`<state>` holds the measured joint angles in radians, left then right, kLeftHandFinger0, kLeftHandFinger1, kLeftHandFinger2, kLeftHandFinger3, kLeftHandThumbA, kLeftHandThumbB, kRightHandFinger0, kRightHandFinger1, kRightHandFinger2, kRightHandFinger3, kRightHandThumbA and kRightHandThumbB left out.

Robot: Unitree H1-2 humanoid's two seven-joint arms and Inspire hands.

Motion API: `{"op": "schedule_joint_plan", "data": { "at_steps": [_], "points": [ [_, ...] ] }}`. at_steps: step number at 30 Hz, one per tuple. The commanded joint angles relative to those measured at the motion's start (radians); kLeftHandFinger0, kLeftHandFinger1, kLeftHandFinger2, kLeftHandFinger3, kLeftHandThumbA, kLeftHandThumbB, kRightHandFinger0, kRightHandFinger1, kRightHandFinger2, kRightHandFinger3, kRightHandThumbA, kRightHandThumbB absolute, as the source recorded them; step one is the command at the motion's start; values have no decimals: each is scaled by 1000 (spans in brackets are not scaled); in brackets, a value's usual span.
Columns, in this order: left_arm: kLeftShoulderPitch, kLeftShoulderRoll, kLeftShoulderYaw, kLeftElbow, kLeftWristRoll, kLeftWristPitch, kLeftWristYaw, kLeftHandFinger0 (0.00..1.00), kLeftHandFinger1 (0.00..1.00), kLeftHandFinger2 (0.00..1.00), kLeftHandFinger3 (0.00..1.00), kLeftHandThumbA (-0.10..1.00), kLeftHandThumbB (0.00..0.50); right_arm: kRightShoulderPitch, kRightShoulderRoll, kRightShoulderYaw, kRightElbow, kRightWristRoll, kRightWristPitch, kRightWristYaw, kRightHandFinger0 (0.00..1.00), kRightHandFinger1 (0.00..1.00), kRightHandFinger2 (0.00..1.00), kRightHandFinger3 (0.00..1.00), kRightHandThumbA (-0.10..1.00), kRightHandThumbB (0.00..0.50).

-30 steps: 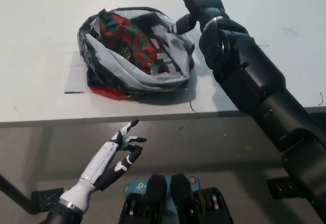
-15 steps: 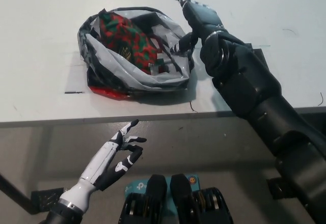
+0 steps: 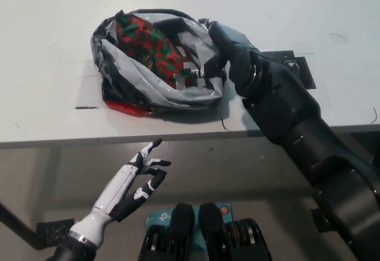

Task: The robot uses its right hand to pick up a bag of coffee beans and puts it in the black plastic bag, then the robot grabs the top of the bag and lifts it.

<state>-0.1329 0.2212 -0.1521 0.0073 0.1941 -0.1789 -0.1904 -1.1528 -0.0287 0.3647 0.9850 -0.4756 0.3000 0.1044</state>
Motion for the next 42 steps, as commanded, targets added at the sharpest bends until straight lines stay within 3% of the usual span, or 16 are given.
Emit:
{"op": "schedule_joint_plan", "data": {
  "at_steps": [1,2,3,5,7,10,11,12,15,17,18,20,28,35,40,42],
  "points": [
    [-28,9,0,-14,10,-25,2,743,661,736,1000,944,140,-83,18,-63,36,82,72,65,502,877,1000,1000,766,455],
    [-29,8,-1,-13,9,-28,2,740,658,729,1000,942,129,-92,14,-46,52,60,59,60,298,530,907,1000,677,370],
    [-31,8,-1,-14,7,-26,1,740,657,727,1000,940,128,-99,11,-34,64,41,47,50,143,328,626,1000,612,350],
    [-30,8,0,-15,8,-24,1,739,657,727,1000,939,128,-107,11,-16,74,23,51,44,79,273,489,1000,479,294],
    [-30,9,-1,-18,7,-22,-1,739,663,741,1000,937,128,-113,11,0,82,6,54,27,230,445,579,1000,309,260],
    [-31,9,-1,-19,7,-21,-1,740,665,744,1000,940,135,-115,9,12,79,-1,54,14,299,494,589,999,255,244],
    [-31,8,0,-18,8,-17,0,745,669,751,1000,943,143,-113,8,9,75,3,51,7,248,418,485,765,174,217],
    [-33,7,0,-18,8,-10,-1,745,668,755,1000,942,137,-106,6,-15,58,25,38,-13,37,185,307,436,74,194],
    [-34,7,-1,-17,9,-17,0,743,664,750,1000,939,129,-96,6,-66,29,68,34,-24,0,165,416,290,39,172],
    [-39,7,0,-13,5,-18,-1,752,666,750,1000,934,127,-93,4,-100,2,93,29,-25,46,253,604,238,30,160],
    [-40,7,0,-13,7,-20,-1,754,667,750,1000,932,127,-92,3,-109,-9,96,32,-23,104,447,780,209,53,159],
    [-40,7,-1,-13,7,-22,0,754,667,750,1000,931,126,-91,3,-119,-23,98,36,-18,89,496,814,157,105,173],
    [-55,6,0,-6,6,-20,-1,744,659,749,1000,896,116,-114,-2,-149,-98,119,73,26,107,539,861,453,135,202],
    [-55,5,1,-8,12,-13,3,765,662,762,1000,913,132,-154,-1,-146,-222,142,137,110,88,499,812,485,184,188],
    [-56,3,1,-2,5,-24,3,729,664,776,1000,906,130,-216,15,-147,-251,138,170,158,0,270,633,520,210,186],
    [-57,5,0,2,8,-25,2,762,674,786,1000,922,132,-240,21,-144,-253,142,170,167,12,325,695,524,215,196]
  ]
}}
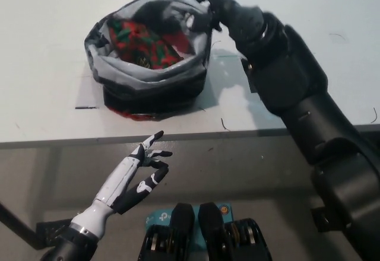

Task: The robot uses its right hand to pick up a bag of coffee beans and puts it in the black plastic bag, then the robot grabs the top of the bag and lifts it.

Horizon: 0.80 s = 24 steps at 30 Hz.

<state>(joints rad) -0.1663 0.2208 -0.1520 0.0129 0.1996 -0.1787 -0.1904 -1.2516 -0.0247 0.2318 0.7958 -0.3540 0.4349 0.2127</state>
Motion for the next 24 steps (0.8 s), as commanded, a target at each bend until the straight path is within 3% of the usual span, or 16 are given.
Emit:
{"op": "schedule_joint_plan", "data": {
  "at_steps": [1,2,4,6,7,8,9,10,12,14,16,20,21,22,24],
  "points": [
    [-24,5,-1,-2,4,-28,3,768,675,787,1000,924,132,-157,22,-10,-59,18,35,61,22,361,724,536,224,198],
    [-25,2,-2,1,3,-31,3,777,677,788,1000,915,119,-171,24,-8,-50,17,35,66,61,426,778,552,227,194],
    [-28,0,-3,4,0,-34,2,797,681,793,1000,891,109,-225,34,-5,-9,15,35,76,45,408,757,861,229,165],
    [-31,0,-4,5,8,-37,5,787,674,788,1000,886,115,-268,48,-30,23,32,35,70,27,341,628,947,181,173],
    [-32,0,-5,4,10,-37,6,787,674,788,1000,886,115,-277,51,-39,30,40,35,68,27,341,628,947,181,173],
    [-34,1,-4,4,11,-39,6,784,672,785,1000,889,127,-298,66,-84,53,83,35,54,1,296,614,1000,95,159],
    [-35,1,-4,6,7,-40,5,782,674,783,1000,889,133,-309,70,-103,69,103,35,51,0,281,612,1000,82,157],
    [-38,1,-5,8,3,-44,2,778,676,781,1000,885,127,-331,75,-124,99,124,35,49,0,272,630,803,68,160],
    [-39,1,-5,7,1,-43,0,773,676,781,1000,883,135,-361,79,-139,136,129,35,48,0,237,637,723,90,156],
    [-39,2,-5,6,6,-43,1,773,673,773,1000,864,127,-389,83,-147,167,129,35,41,0,191,606,537,134,167],
    [-40,2,-6,3,17,-39,6,797,672,759,1000,857,141,-424,84,-160,197,137,35,36,0,201,645,584,142,155],
    [-41,2,-5,3,21,-39,7,800,672,757,1000,857,141,-438,85,-167,216,144,35,33,0,212,671,577,142,154],
    [-43,1,-5,5,21,-41,7,809,670,754,1000,853,140,-445,85,-166,217,145,35,36,0,236,717,536,153,150],
    [-41,0,-5,7,20,-43,8,824,675,756,1000,855,145,-452,86,-170,223,150,35,34,26,368,854,665,132,149],
    [-41,-1,-6,13,18,-53,8,817,671,752,1000,850,138,-464,90,-191,239,175,27,32,2,380,865,631,87,150]
  ]
}}
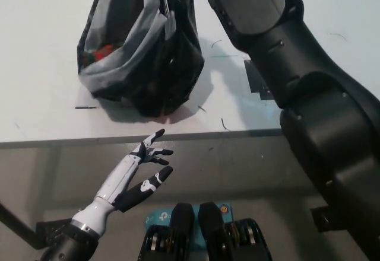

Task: The robot uses its right hand to pick up a bag of coffee beans and puts it in the black plastic bag, then the robot grabs the top of the bag and lifts it.

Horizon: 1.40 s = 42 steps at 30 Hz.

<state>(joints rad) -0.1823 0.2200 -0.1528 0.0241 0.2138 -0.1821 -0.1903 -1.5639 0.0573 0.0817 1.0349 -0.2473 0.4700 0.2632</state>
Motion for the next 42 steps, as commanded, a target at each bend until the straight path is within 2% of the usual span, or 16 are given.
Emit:
{"op": "schedule_joint_plan", "data": {
  "at_steps": [1,2,4,6,7,8,9,13,15,17,21,26,30,34,36,42],
  "points": [
    [-24,-2,-6,4,2,-51,9,816,670,752,1000,850,139,-157,10,-54,5,82,-7,-21,0,355,855,584,62,152],
    [-22,-4,-5,1,1,-43,8,816,673,752,1000,855,157,-164,13,-67,5,95,-5,-26,0,325,821,481,70,154],
    [-19,-5,-4,-4,-1,-37,7,818,674,751,1000,853,153,-178,18,-93,5,114,-7,-46,0,324,808,550,73,150],
    [-18,-6,-5,-3,5,-42,11,811,674,749,1000,846,139,-198,28,-148,2,155,-3,-85,0,242,711,462,50,134],
    [-18,-7,-5,-3,6,-42,11,803,673,748,1000,838,140,-207,32,-178,4,178,-1,-103,0,197,666,487,32,126],
    [-17,-9,-5,-1,5,-45,13,784,665,740,1000,825,138,-220,40,-235,-5,222,-1,-135,0,143,638,715,11,111],
    [-17,-10,-5,1,4,-47,13,782,664,739,1000,824,138,-229,45,-274,-11,251,-2,-156,0,135,638,761,9,117],
    [-11,-13,-3,-3,4,-45,14,760,670,740,1000,828,147,-282,61,-413,-17,335,-58,-246,0,118,613,563,50,87],
    [-12,-13,-2,-2,6,-48,15,763,671,740,1000,830,147,-328,56,-462,2,357,-78,-274,0,114,599,365,68,95],
    [-10,-13,-3,-8,10,-41,14,771,667,737,1000,841,156,-344,51,-474,10,357,-88,-281,0,150,652,419,53,72],
    [-11,-18,-5,-14,12,-33,14,779,666,733,1000,834,143,-412,29,-513,47,378,-98,-309,0,169,643,829,14,53],
    [-10,-17,-4,-16,21,-33,17,768,675,745,1000,837,143,-478,10,-547,87,402,-128,-324,0,169,652,817,-18,28],
    [-8,-18,-8,-15,18,-35,12,788,683,742,1000,830,150,-461,14,-568,95,418,-165,-335,0,131,601,799,-100,68],
    [-2,-20,-11,-20,19,-31,9,807,685,734,1000,827,154,-402,23,-555,94,405,-148,-345,0,127,644,1000,-99,55],
    [0,-20,-13,-24,27,-28,11,790,679,735,1000,825,160,-375,25,-550,104,404,-161,-342,0,171,718,905,-100,60],
    [0,-23,-20,-26,30,-17,8,813,697,734,1000,820,177,-269,42,-512,173,392,-209,-344,0,199,710,993,-100,93]
  ]
}}
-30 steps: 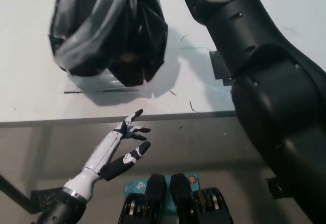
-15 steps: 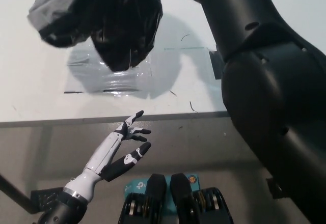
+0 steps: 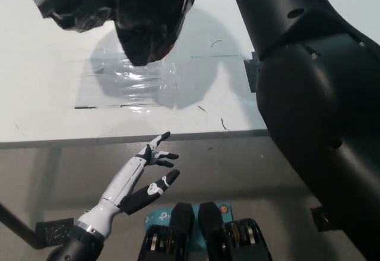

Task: The robot uses its right hand to pick up a bag of coffee beans and puts it in the black plastic bag, then the robot grabs the top of the bag and lifts it.

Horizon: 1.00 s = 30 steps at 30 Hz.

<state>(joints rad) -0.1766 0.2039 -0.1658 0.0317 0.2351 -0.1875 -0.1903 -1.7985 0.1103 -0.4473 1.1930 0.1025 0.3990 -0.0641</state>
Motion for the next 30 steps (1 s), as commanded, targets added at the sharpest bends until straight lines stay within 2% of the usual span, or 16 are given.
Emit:
{"op": "schedule_joint_plan", "data": {
  "at_steps": [1,3,6,8,10,11,12,14,15,16,19,22,25,27,29,30],
  "points": [
    [-6,-7,-7,-33,9,-11,8,814,697,734,1000,819,177,-31,-10,19,20,44,-142,-17,0,194,707,992,-100,98],
    [-7,-8,-12,-31,13,-16,8,804,698,736,1000,823,181,-11,-6,30,21,45,-154,-9,0,183,687,951,-100,102],
    [-7,-9,-17,-29,19,-22,9,783,695,730,1000,833,181,17,1,42,39,45,-165,5,0,101,554,688,-70,91],
    [-5,-9,-18,-32,19,-19,9,767,689,722,1000,828,186,33,4,60,46,39,-165,4,0,43,473,729,-55,81],
    [-4,-8,-19,-37,11,-11,2,763,693,724,1000,817,183,62,10,63,45,45,-179,-14,0,74,498,864,-62,57],
    [-2,-6,-20,-41,15,-7,2,763,697,729,1000,822,192,77,11,67,47,45,-183,-18,0,110,534,1000,-59,53],
    [1,-5,-20,-45,18,-3,2,763,697,730,1000,823,193,100,9,71,51,43,-193,-18,0,182,627,996,-65,59],
    [4,-3,-20,-49,11,1,-3,763,698,730,1000,823,193,152,3,86,65,33,-222,-18,0,277,732,848,-90,62],
    [4,-3,-20,-51,10,3,-4,762,699,728,1000,813,191,169,1,88,73,31,-226,-23,0,298,755,809,-68,65],
    [3,-4,-21,-51,9,3,-4,754,693,725,1000,807,196,192,-4,94,87,27,-228,-39,0,302,753,686,-49,71],
    [2,-8,-22,-59,15,14,-2,750,684,714,1000,801,207,247,-12,126,118,10,-247,-48,0,311,757,762,-57,51],
    [4,-9,-23,-64,23,16,1,796,696,707,1000,784,195,295,-22,170,139,-18,-237,-33,0,384,834,788,8,39],
    [3,-6,-22,-67,23,20,0,793,699,718,1000,771,195,339,-34,235,154,-56,-239,-20,0,350,826,757,-29,47],
    [-1,-3,-22,-61,21,16,-2,781,698,736,1000,758,183,322,-42,267,152,-58,-221,-19,0,339,779,683,32,45],
    [-9,-5,-22,-55,16,14,-3,769,688,731,1000,737,185,276,-56,299,138,-67,-195,-4,8,298,717,895,158,17],
    [-9,-5,-22,-55,17,15,-2,769,688,731,1000,737,185,271,-57,303,136,-65,-193,-2,8,298,717,895,158,17]
  ]
}}
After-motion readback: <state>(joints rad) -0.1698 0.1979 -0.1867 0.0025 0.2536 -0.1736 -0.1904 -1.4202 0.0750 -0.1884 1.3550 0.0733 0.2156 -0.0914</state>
